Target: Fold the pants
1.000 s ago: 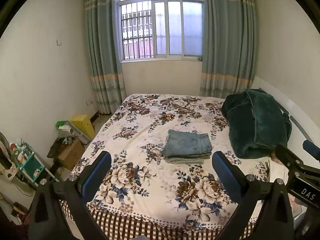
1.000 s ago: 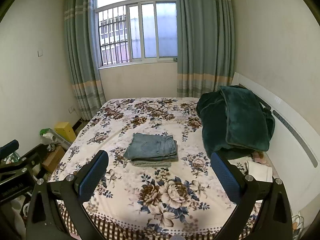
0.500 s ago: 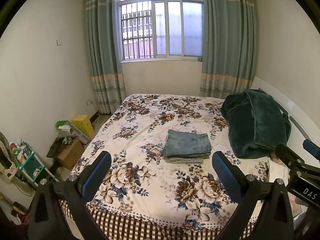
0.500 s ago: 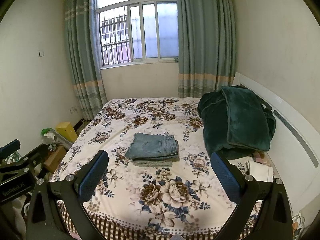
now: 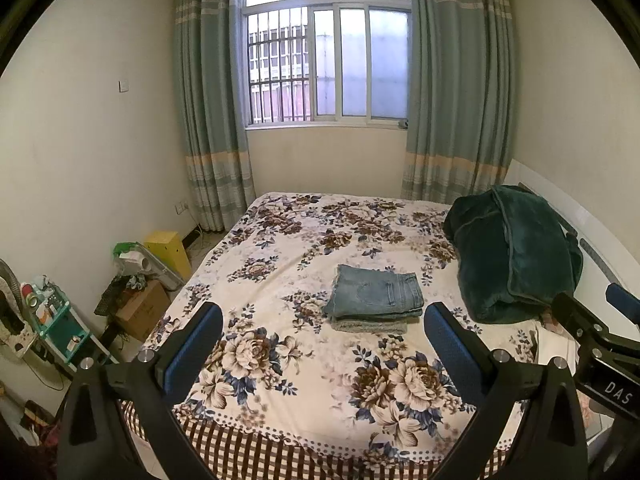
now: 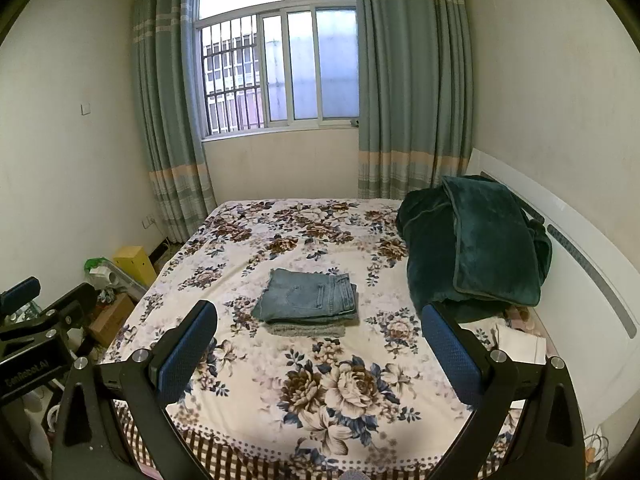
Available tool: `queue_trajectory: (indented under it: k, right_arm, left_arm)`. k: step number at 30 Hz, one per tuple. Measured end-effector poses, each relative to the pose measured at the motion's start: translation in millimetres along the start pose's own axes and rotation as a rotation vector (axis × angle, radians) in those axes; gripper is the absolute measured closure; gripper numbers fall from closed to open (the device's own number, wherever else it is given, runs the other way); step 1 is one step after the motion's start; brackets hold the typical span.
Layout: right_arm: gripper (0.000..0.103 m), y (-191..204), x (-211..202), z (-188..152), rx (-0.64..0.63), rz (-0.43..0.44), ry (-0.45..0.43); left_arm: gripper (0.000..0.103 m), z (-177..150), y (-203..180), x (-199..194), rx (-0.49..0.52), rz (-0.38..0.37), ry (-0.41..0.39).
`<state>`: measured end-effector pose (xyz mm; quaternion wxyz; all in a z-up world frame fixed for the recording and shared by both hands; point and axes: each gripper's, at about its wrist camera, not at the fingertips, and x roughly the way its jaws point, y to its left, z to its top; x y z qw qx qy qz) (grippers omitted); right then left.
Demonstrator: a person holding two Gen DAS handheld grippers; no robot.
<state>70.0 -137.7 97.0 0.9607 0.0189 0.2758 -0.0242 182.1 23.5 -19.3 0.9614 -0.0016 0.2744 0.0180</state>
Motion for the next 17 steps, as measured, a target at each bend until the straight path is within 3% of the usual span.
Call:
queue_trajectory:
  k: [17]
  right_arm:
    - [0.000, 1.3, 0.0, -3.6, 0.004, 0.000, 0.000]
  left_arm:
    - [0.000, -0.7, -0.7, -4.2, -0.002, 0.000, -0.001]
